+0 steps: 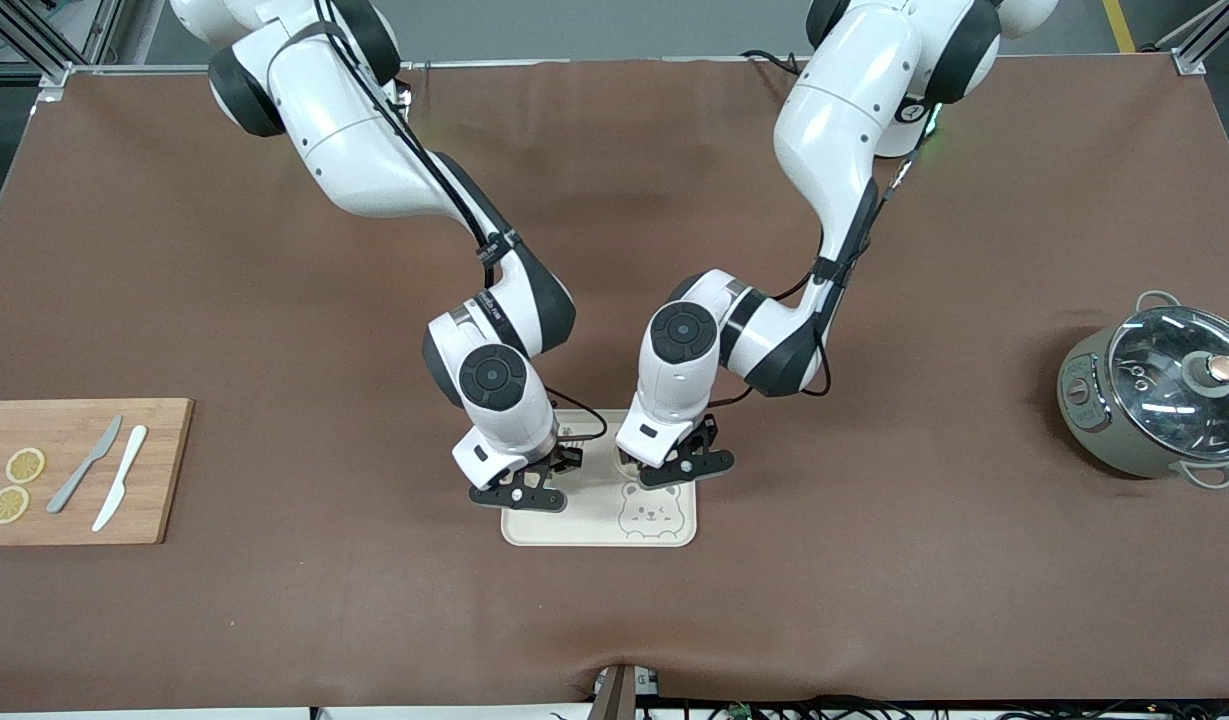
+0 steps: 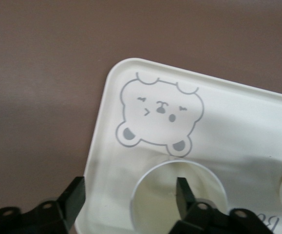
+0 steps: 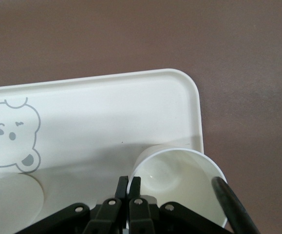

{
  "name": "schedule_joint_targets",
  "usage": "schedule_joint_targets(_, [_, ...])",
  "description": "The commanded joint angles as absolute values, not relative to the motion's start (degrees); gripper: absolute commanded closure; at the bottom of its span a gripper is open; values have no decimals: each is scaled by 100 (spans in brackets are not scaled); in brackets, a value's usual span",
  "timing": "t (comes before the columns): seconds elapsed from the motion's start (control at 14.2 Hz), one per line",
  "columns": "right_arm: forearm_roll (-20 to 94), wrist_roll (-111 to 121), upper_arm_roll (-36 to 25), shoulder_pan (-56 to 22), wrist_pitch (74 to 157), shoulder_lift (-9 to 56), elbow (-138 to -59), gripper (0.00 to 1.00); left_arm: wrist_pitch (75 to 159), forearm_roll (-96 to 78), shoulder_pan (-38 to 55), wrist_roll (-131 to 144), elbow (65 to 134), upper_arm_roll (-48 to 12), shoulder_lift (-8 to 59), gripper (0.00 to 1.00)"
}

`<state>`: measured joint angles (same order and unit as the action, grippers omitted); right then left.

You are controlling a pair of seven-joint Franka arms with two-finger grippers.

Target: Place white IKEA cup upright on tray with both arms

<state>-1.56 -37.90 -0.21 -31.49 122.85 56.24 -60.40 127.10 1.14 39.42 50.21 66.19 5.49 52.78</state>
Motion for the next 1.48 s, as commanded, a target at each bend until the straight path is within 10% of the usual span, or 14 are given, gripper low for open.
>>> schedule_joint_targets(0.0, [-246,-3929,-44,-3182,12295,5757,-5792,64,11807,211,3868,4906,6662,633,4608,0])
schedule_joint_targets(0.28, [-246,-3946,-44,-3182,12349,5748,-5792,32,10732,-157,3096,3072,6697,624,3623,0])
schedule_joint_targets(0.98, [-176,-3867,70,-2576,11760,5204,-5783,23,10434,-773,994,-394,7040,615,3033,0])
schedule_joint_targets(1.41, [-176,-3571,922,-1425,11453,4922,-5722,14,9870,-703,606,-817,8346,642,1340,0])
